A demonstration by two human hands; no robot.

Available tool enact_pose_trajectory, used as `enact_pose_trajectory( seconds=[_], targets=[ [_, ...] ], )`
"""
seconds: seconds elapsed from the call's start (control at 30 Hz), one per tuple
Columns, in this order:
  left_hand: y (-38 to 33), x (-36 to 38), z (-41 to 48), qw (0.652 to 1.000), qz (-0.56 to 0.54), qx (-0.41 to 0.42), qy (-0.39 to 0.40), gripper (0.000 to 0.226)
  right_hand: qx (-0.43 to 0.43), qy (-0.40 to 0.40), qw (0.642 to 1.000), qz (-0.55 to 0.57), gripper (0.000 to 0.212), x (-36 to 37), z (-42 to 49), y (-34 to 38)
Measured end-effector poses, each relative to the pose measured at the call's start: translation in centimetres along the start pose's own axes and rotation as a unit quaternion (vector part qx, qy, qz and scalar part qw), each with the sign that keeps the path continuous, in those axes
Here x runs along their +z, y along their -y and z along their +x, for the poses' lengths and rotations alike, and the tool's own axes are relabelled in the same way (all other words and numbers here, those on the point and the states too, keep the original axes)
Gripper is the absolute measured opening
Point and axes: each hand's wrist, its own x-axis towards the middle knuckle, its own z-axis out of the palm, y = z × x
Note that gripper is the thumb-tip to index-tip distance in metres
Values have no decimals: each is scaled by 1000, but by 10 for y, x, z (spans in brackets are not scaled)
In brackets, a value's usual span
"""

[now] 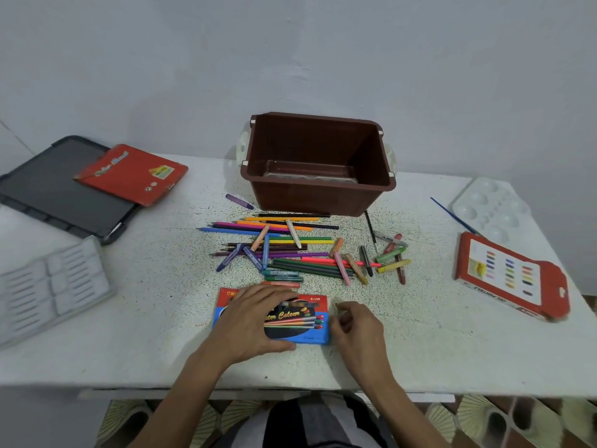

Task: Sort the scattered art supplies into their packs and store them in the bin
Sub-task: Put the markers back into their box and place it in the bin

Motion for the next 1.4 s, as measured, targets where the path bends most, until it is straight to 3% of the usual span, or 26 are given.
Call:
enact_pose_trajectory(
  seconds=[0.13, 0.37, 0.6, 0.83, 1.0, 1.23, 1.4],
  targets=[
    [0, 0, 0, 1000, -3, -2, -1, 88, 5, -14, 998, 68, 7, -2, -4, 0],
    [0, -1, 0, 1000, -10, -6, -1, 92, -42, -13, 997, 58, 20, 1, -10, -5],
    [2, 0, -1, 1000, -22, -12, -9, 92, -54, -12, 995, 79, 19, 3, -14, -5],
    [1, -1, -1, 1000, -24, -14, -12, 92, -60, 6, 988, 145, 33, -1, -16, -6],
    [1, -2, -1, 1000, -23, -13, -7, 92, -44, 24, 981, 188, 36, -1, -15, -7],
    [0, -3, -1, 1000, -18, -11, -10, 93, 35, 34, 960, 277, 22, 5, -19, -3],
    [0, -3, -2, 1000, -19, -8, -14, 92, 39, 41, 958, 279, 23, 1, -17, -3]
  ],
)
